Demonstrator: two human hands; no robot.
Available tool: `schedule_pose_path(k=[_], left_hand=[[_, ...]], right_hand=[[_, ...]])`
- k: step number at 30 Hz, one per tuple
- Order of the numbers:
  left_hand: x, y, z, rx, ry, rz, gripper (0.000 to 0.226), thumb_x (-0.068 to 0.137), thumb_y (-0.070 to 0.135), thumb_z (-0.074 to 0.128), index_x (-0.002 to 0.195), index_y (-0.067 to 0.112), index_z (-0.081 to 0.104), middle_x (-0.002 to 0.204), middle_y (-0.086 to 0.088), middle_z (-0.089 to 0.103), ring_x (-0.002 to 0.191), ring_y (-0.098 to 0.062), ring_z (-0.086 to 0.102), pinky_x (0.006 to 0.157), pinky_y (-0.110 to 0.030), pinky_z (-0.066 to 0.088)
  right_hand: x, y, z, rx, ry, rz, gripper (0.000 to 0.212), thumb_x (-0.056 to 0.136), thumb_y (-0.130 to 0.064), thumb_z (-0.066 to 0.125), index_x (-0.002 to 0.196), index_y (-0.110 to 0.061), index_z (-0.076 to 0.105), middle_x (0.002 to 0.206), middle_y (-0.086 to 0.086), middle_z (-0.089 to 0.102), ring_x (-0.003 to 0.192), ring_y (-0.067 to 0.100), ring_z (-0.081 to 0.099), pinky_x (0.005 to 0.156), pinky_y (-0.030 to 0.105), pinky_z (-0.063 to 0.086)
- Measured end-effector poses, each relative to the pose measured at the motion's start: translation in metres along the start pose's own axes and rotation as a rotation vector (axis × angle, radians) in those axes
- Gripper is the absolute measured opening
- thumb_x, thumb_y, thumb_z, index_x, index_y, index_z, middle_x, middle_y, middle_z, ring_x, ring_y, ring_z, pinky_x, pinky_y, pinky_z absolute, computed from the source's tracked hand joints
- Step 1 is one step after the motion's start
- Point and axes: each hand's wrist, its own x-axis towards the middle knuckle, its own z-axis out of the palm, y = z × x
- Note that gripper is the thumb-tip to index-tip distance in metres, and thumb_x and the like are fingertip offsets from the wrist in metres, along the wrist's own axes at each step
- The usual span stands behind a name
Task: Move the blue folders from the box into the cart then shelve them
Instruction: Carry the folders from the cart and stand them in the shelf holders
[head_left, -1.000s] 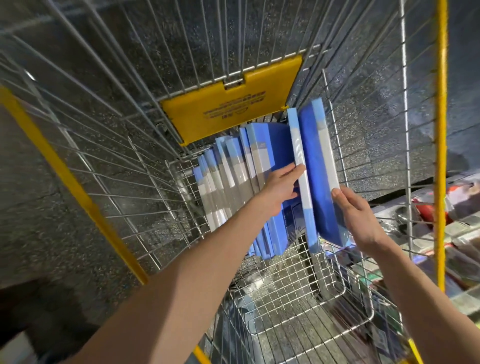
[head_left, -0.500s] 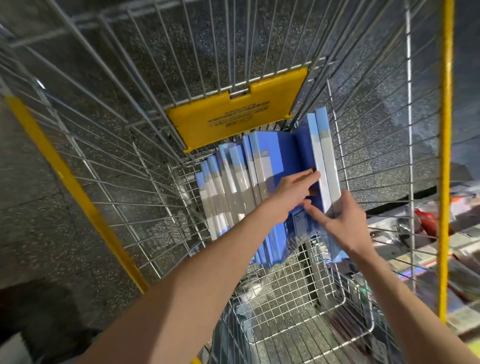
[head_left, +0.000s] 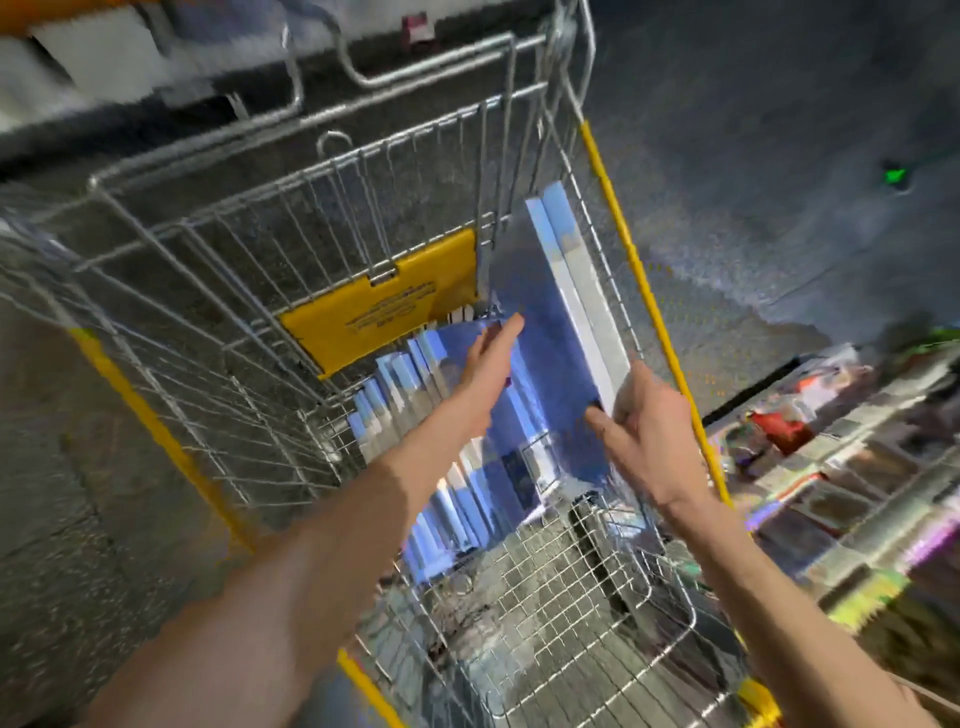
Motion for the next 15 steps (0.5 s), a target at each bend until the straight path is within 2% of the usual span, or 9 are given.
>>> schedule_pose_path(k=[2, 4, 6, 8, 11, 13, 15], left_hand=[[-0.017, 0.006, 0.008, 0.040, -0.021, 0.018, 0.042, 0.098, 0.053, 0.055, 0.130, 0.027, 0.055, 0.116, 0.001, 0.057, 0.106, -0.018, 0.056, 0.095, -0.040, 0.051], [-0.036, 0.012, 0.019, 0.037, -0.014, 0.022, 0.041, 0.099, 0.056, 0.050, 0.129, 0.029, 0.054, 0.127, 0.000, 0.057, 0.112, -0.018, 0.053, 0.100, -0.043, 0.051], [-0.064, 0.022, 0.032, 0.012, -0.029, 0.020, 0.035, 0.098, 0.059, 0.047, 0.120, 0.031, 0.052, 0.121, 0.001, 0.056, 0.106, -0.017, 0.053, 0.099, -0.044, 0.049], [-0.085, 0.027, 0.043, -0.033, -0.053, 0.015, 0.039, 0.098, 0.062, 0.044, 0.121, 0.031, 0.051, 0.116, 0.001, 0.055, 0.099, -0.016, 0.053, 0.096, -0.043, 0.046], [-0.119, 0.021, 0.056, -0.105, -0.085, 0.041, 0.052, 0.093, 0.072, 0.041, 0.112, 0.028, 0.062, 0.099, 0.004, 0.063, 0.100, -0.021, 0.056, 0.095, -0.044, 0.041], [-0.141, 0.017, 0.060, -0.110, -0.126, 0.094, 0.079, 0.078, 0.087, 0.040, 0.127, 0.028, 0.061, 0.094, 0.006, 0.065, 0.099, -0.020, 0.055, 0.088, -0.041, 0.040], [-0.154, 0.011, 0.059, -0.102, -0.129, 0.158, 0.113, 0.049, 0.096, 0.044, 0.140, 0.030, 0.055, 0.098, 0.002, 0.067, 0.094, -0.019, 0.058, 0.080, -0.039, 0.046]], right_hand=[[-0.016, -0.012, -0.018, 0.014, 0.054, 0.004, 0.029, 0.080, -0.017, 0.071, 0.074, -0.012, 0.043, 0.056, -0.011, 0.039, 0.052, 0.003, 0.038, 0.054, 0.027, 0.017], [-0.035, -0.023, -0.036, 0.037, 0.090, -0.032, 0.028, 0.077, -0.022, 0.068, 0.072, -0.016, 0.041, 0.057, -0.012, 0.038, 0.054, 0.000, 0.037, 0.053, 0.027, 0.016], [-0.060, -0.032, -0.053, 0.059, 0.125, -0.051, 0.031, 0.076, -0.024, 0.069, 0.072, -0.020, 0.038, 0.058, -0.013, 0.039, 0.054, -0.001, 0.038, 0.051, 0.024, 0.023], [-0.082, -0.037, -0.063, 0.079, 0.163, -0.074, 0.030, 0.076, -0.024, 0.070, 0.074, -0.017, 0.040, 0.058, -0.014, 0.039, 0.055, -0.001, 0.038, 0.051, 0.024, 0.022], [-0.112, -0.046, -0.077, 0.091, 0.216, -0.138, 0.029, 0.074, -0.025, 0.069, 0.080, -0.011, 0.045, 0.058, -0.015, 0.039, 0.054, 0.000, 0.038, 0.054, 0.028, 0.021], [-0.133, -0.051, -0.084, 0.089, 0.246, -0.185, 0.031, 0.075, -0.024, 0.070, 0.081, -0.015, 0.042, 0.059, -0.014, 0.038, 0.053, 0.011, 0.037, 0.055, 0.029, 0.021], [-0.151, -0.054, -0.091, 0.100, 0.276, -0.206, 0.031, 0.075, -0.024, 0.070, 0.081, -0.016, 0.041, 0.059, -0.010, 0.039, 0.053, 0.013, 0.037, 0.054, 0.029, 0.023]])
